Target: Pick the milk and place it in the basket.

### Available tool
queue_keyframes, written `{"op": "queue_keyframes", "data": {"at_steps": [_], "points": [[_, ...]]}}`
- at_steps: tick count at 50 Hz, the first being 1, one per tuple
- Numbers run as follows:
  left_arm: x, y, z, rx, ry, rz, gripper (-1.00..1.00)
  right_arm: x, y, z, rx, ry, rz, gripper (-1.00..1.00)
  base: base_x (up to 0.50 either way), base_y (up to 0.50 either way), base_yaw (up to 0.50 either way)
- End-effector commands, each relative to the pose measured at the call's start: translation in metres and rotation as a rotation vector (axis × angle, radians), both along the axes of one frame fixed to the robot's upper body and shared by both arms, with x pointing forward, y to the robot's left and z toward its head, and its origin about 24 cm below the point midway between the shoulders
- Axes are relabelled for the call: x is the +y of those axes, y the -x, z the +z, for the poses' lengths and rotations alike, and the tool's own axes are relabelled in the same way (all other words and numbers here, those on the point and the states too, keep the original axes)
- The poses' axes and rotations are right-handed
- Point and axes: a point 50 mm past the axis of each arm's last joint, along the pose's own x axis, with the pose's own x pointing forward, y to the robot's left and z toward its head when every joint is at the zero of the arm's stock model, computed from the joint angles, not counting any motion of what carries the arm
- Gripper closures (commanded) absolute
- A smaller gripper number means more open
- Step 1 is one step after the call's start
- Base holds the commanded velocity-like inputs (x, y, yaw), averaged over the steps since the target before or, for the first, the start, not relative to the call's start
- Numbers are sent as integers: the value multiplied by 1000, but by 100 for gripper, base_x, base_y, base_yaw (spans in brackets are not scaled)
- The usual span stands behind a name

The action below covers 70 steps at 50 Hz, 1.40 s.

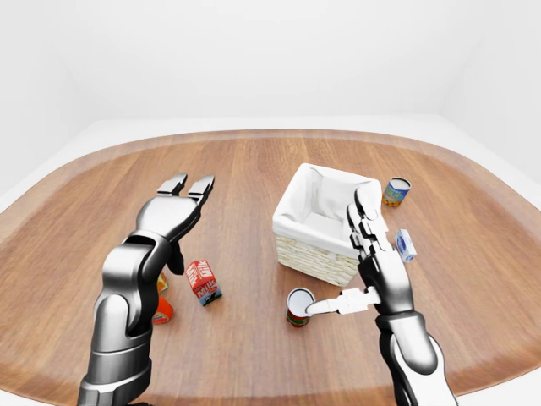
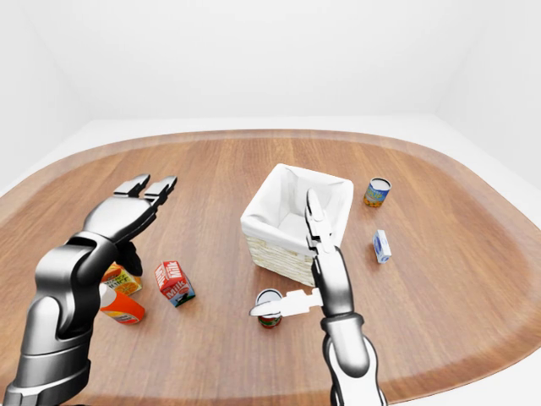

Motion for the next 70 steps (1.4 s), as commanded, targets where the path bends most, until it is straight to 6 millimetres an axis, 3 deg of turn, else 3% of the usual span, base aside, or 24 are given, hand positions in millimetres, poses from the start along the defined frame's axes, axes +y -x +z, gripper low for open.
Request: {"op": "queue_keyframes", "data": {"at_steps": [1, 8, 26, 47, 70], "points": [[2, -1, -13, 52, 1, 14, -100, -1, 1, 2, -5, -5, -4, -100, 0, 0, 0], [1, -4, -19, 83, 2, 13, -100, 0, 0, -1, 0, -3, -3, -100, 0, 0, 0], [5, -20, -61, 279, -24, 46, -100, 0, 1, 0, -2, -3, -5, -100, 0, 0, 0], [9, -40, -74, 381, -58, 68, -100, -1, 0, 0, 0, -7, -8, -100, 0, 0, 0], [11, -36, -91, 446, -61, 75, -100, -2, 0, 0, -1, -10, -13, -100, 0, 0, 0]]}}
